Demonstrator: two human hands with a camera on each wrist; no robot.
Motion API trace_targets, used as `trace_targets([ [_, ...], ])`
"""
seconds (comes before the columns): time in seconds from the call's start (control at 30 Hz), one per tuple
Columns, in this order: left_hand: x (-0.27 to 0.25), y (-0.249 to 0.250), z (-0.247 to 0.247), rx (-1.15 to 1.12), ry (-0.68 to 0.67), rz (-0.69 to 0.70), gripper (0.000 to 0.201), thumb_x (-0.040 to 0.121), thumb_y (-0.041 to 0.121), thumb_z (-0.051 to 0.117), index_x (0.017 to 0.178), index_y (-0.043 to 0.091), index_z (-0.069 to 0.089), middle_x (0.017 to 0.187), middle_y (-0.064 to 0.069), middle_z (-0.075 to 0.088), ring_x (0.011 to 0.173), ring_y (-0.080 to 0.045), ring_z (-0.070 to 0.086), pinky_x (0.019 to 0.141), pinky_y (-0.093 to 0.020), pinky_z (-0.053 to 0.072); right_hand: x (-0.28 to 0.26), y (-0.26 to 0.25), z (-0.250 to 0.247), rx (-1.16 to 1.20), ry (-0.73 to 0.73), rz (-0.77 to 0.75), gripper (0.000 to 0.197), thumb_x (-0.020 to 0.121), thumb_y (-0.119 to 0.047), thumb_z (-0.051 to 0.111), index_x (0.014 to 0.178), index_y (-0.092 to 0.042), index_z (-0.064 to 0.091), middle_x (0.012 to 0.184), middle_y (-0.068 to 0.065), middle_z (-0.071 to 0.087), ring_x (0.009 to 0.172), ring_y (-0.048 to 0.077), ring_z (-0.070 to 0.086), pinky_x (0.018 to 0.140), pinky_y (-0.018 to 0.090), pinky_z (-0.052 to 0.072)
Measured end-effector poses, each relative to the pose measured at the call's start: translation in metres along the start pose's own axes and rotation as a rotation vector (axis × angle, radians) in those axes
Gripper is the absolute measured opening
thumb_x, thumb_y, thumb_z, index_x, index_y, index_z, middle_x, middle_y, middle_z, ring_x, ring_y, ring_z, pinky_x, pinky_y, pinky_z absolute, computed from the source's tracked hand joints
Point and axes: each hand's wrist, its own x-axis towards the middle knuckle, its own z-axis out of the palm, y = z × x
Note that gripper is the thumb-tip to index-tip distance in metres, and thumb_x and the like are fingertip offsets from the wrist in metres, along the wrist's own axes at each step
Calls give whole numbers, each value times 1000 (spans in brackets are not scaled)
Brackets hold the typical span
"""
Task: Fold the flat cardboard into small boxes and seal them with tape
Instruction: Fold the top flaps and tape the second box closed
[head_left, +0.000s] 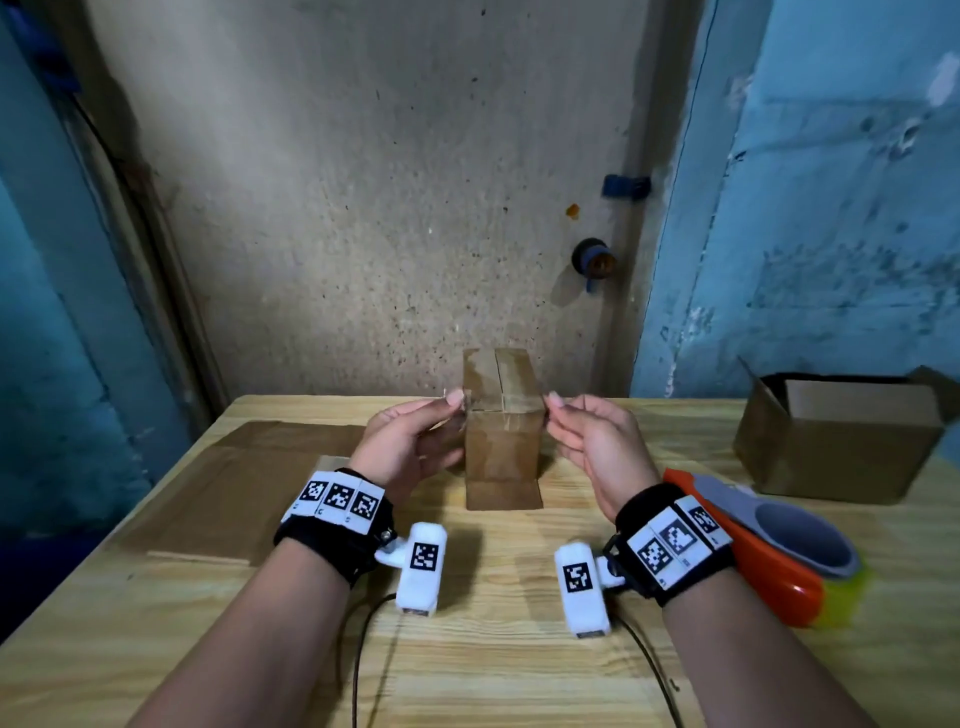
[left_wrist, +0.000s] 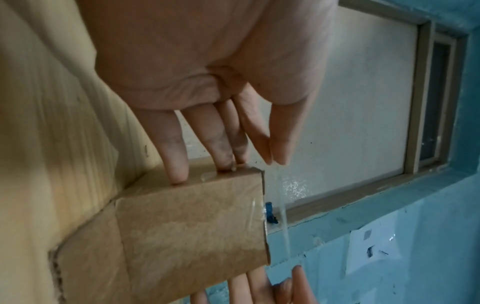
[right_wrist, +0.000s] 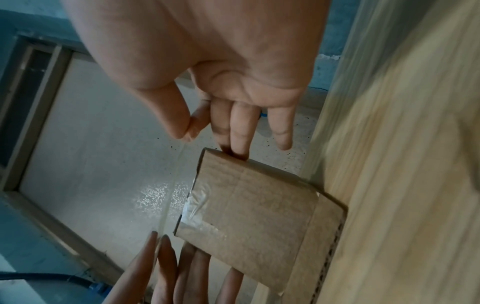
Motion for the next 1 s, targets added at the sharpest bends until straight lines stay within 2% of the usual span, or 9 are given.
trace_targets([
  [0.13, -5, -2, 0, -26, 9, 24, 40, 82, 31, 77, 116, 11, 76, 100, 4, 74, 89, -7, 71, 89, -37, 53, -3, 3, -7, 43, -9, -3, 30, 94, -25, 74, 111, -1, 72, 107, 0, 81, 107, 17, 75, 98, 36, 56],
  [0.3, -11, -5, 2, -33, 27, 56, 33, 87, 27, 74, 116, 10, 75, 100, 5, 75, 88, -8, 71, 82, -33, 53, -7, 4, -8, 63, -5, -10, 38, 85, -30, 81, 110, -3, 73, 112, 3, 80, 110, 19, 75, 103, 48, 56],
  [0.43, -17, -3, 2, -24, 9, 63, 21, 90, 27, 72, 106, 16, 80, 100, 4, 75, 91, -10, 71, 89, -37, 53, -8, 3, -10, 68, -15, -29, 48, 70, -40, 86, 105, -9, 76, 112, 6, 80, 113, 22, 74, 105, 53, 54],
  [0.53, -19, -3, 2, -23, 7, 74, 35, 87, 29, 75, 117, 11, 76, 102, 2, 74, 96, -12, 68, 89, -37, 54, -10, 2, -10, 81, -16, -36, 50, 63, -43, 88, 99, -11, 77, 110, 9, 80, 112, 23, 74, 104, 53, 54],
  [0.67, -17, -5, 1, -60, 21, 75, 42, 85, 28, 76, 121, 7, 73, 117, -3, 74, 104, -16, 68, 92, -40, 55, -11, 3, -7, 128, -29, -40, 34, 65, -37, 87, 91, -16, 82, 135, 1, 70, 118, 24, 70, 102, 52, 56],
  [0.73, -16, -6, 1, -74, 37, 79, 43, 85, 25, 76, 122, 5, 71, 124, -2, 73, 109, -17, 68, 93, -41, 54, -10, 4, -6, 137, -30, -44, 30, 70, -33, 85, 93, -15, 82, 142, -1, 65, 117, 23, 70, 101, 51, 57],
  [0.83, -17, -6, 2, -75, 45, 79, 46, 83, 26, 76, 123, 3, 70, 122, 0, 73, 112, -19, 67, 96, -42, 52, -11, 5, -5, 148, -35, -39, 36, 72, -30, 83, 101, -10, 79, 130, 3, 73, 121, 25, 68, 100, 49, 57],
  [0.93, -19, -6, 2, -70, 35, 81, 26, 84, 25, 75, 107, 11, 75, 121, -1, 74, 111, -20, 66, 103, -48, 49, -14, 4, -5, 148, -45, -45, 42, 70, -31, 83, 104, -6, 75, 116, 5, 79, 119, 24, 69, 104, 53, 54],
  [1.0, -20, -4, 2, -69, 48, 94, 32, 85, 24, 75, 112, 6, 74, 124, -7, 72, 110, -21, 66, 103, -49, 49, -16, 4, -4, 145, -47, -55, 41, 73, -31, 82, 103, -5, 74, 111, 6, 80, 117, 23, 70, 105, 55, 53],
])
